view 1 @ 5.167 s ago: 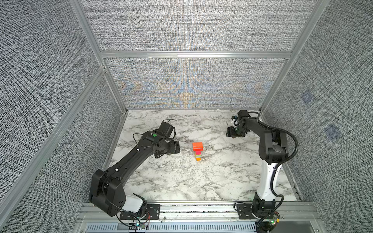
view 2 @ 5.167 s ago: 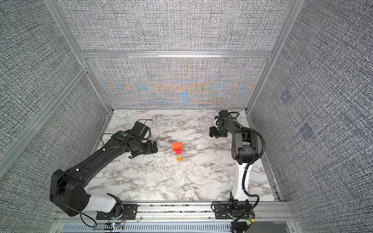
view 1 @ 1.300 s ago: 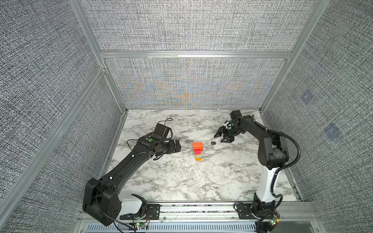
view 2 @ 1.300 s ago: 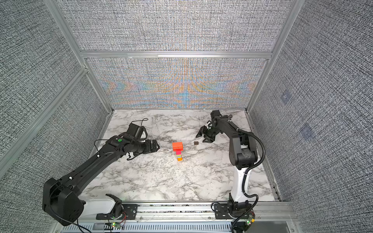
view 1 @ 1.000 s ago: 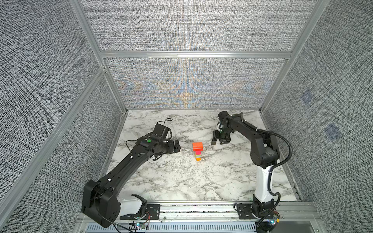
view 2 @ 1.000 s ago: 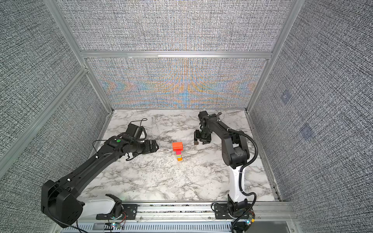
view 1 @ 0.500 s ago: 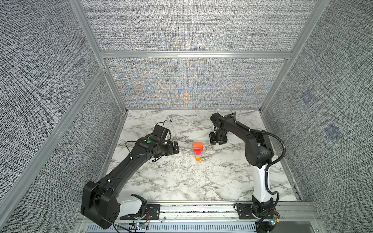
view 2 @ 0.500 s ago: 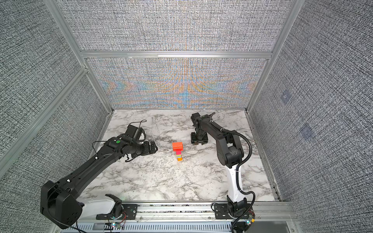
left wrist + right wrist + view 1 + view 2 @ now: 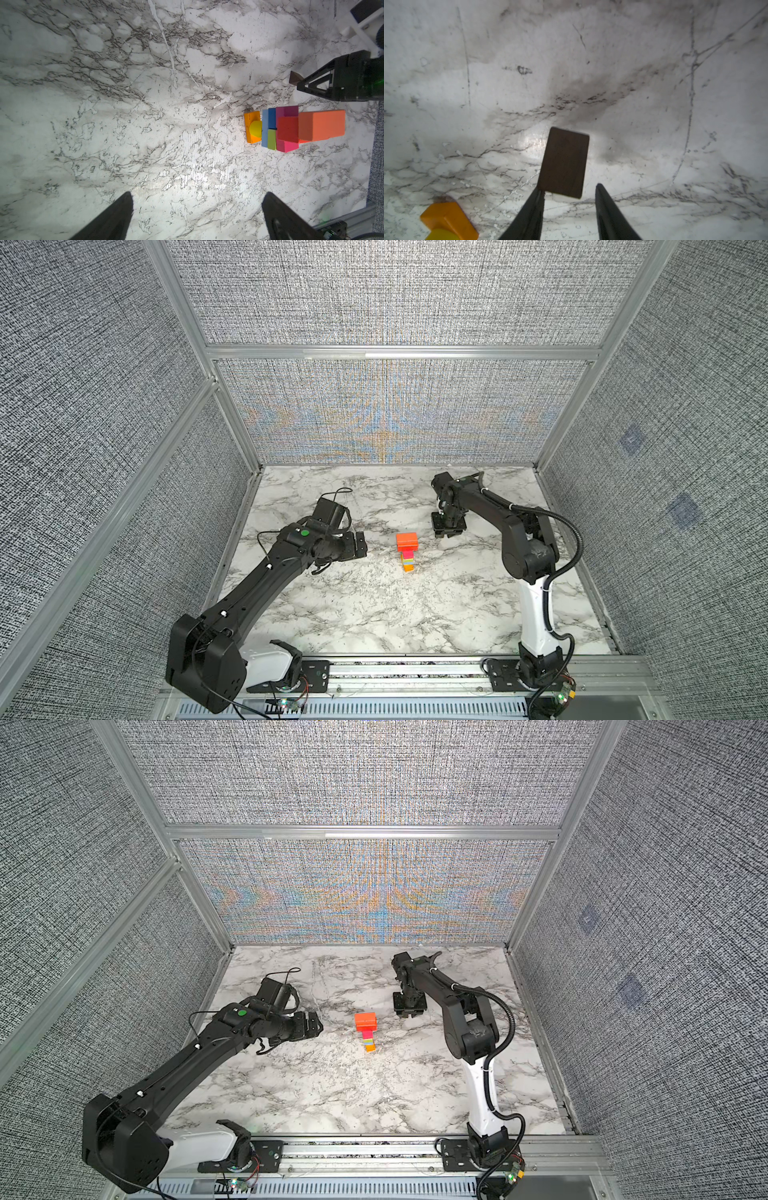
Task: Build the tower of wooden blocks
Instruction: 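Carry the dark brown wedge with the right gripper above the stack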
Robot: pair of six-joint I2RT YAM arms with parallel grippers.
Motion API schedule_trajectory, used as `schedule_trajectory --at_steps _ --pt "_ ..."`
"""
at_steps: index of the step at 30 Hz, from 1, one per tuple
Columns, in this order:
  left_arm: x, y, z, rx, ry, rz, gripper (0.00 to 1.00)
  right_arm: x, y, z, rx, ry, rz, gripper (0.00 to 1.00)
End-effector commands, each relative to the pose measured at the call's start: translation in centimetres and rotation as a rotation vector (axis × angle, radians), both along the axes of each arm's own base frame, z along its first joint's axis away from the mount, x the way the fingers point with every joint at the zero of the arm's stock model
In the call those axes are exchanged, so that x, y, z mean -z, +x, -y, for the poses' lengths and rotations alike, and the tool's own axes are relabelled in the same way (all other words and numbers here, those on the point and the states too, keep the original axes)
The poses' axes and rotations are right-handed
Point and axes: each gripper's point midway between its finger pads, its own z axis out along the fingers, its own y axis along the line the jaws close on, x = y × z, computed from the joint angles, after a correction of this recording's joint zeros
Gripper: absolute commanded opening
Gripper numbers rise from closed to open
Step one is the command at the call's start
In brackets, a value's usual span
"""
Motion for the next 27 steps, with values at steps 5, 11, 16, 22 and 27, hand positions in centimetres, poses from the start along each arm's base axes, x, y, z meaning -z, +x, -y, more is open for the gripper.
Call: schedule_trajectory --at_steps 5,11,16,22,27 --pt "-0.1 0.1 -0.2 0.005 0.013 0.003 0.99 0.4 0.3 -0.3 0.001 0.001 -0.006 0.43" --pt "-0.1 0.1 -0.4 0.004 0.016 0.002 0.99 0.4 0.6 -0.9 0.02 0.027 0.0 0.5" --pt "-0.1 0.1 -0.3 0.005 0.013 0.001 0.99 0.5 0.7 -1.1 0.07 0.04 -0.001 0.56" --pt "-0.1 0.1 -0.5 0.004 0.017 -0.002 0.99 0.8 0.8 -2.0 0.115 0.092 -0.008 0.56" --pt "-0.1 0.0 -0.7 0.003 0.02 0.001 0.99 0.9 1.0 -2.5 0.118 0.115 -0.01 0.56"
